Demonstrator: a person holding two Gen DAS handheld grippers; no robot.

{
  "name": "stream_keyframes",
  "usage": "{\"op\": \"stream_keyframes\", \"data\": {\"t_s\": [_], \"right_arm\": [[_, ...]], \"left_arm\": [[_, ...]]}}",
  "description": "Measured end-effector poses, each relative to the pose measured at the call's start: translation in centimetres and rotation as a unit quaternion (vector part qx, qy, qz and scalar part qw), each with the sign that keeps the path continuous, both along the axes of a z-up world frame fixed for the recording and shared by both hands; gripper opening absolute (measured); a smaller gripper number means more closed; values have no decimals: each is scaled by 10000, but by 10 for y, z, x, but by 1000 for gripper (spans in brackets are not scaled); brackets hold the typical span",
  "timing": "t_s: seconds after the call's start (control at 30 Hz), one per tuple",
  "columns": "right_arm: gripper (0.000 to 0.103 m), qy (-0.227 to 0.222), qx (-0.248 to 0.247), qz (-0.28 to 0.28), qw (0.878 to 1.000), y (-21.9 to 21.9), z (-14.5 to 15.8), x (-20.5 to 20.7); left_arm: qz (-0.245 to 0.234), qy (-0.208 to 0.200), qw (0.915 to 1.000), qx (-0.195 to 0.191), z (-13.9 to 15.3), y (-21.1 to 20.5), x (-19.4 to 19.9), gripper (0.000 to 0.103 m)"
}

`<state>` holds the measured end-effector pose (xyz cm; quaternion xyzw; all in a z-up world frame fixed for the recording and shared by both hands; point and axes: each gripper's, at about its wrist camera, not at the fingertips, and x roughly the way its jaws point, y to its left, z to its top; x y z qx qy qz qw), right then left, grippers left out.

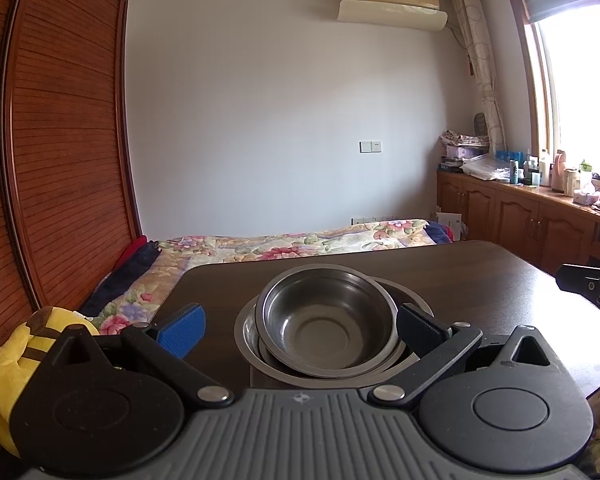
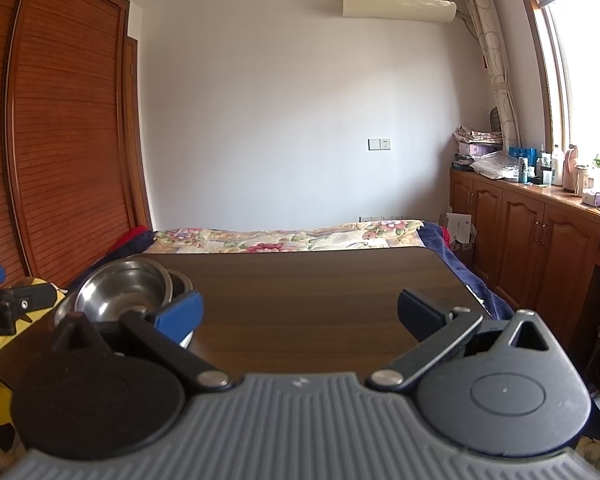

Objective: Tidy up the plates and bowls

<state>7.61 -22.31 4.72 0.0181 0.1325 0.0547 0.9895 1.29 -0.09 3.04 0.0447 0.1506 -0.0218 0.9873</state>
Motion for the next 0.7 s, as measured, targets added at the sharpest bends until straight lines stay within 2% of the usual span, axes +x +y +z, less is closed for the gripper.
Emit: {"op": "stream_keyframes", "data": {"t_s": [0.7], "right_arm": [[103, 25, 8, 3, 10000, 3, -3, 0]], "left_arm": [[10, 1, 10000, -2, 0, 0, -1, 103]]}}
